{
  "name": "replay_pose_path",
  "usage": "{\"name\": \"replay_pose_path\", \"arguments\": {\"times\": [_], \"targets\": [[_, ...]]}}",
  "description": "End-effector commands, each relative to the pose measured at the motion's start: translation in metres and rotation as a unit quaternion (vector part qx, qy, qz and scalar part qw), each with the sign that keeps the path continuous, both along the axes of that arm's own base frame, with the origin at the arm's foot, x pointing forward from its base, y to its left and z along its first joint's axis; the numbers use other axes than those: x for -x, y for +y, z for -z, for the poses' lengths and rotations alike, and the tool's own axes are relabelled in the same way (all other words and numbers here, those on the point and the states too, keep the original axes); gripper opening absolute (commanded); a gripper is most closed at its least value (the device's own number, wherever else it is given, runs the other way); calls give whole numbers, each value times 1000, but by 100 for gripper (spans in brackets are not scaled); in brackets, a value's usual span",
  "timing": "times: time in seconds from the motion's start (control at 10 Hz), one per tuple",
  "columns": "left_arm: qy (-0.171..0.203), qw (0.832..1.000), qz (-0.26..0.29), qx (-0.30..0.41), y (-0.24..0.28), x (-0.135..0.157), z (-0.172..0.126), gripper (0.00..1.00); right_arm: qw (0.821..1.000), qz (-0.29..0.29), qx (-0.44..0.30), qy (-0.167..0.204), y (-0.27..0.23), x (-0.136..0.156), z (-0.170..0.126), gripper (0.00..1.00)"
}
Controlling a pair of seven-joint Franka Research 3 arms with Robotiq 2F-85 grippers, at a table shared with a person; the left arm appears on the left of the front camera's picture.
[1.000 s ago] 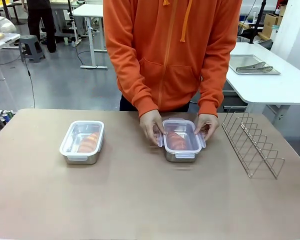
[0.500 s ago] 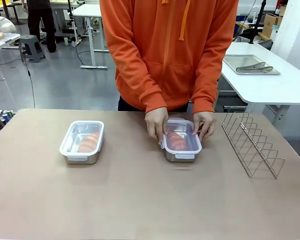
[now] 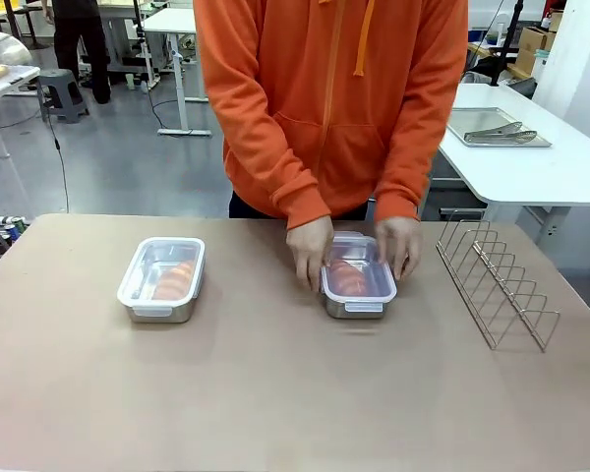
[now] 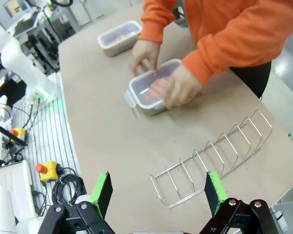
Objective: Place the bread in airtight containers.
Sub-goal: Release when the human grabs the Airtight Container lid.
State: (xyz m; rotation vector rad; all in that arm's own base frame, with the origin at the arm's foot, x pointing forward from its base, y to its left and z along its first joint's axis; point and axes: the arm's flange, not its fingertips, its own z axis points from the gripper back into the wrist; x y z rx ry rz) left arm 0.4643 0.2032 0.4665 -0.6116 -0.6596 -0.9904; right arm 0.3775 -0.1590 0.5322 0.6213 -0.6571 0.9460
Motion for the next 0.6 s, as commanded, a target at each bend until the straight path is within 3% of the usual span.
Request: {"name": "replay_pose_path", "arguments": {"times": [0.0,0.5], "targets": [[6,1000,-4,-5,-3,0,-3,100,1000,-3,-6,-3,-2,0,-3,100],[6,1000,-4,-5,-3,0,-3,100,1000,-3,-6,-3,-2,0,-3,100]]}}
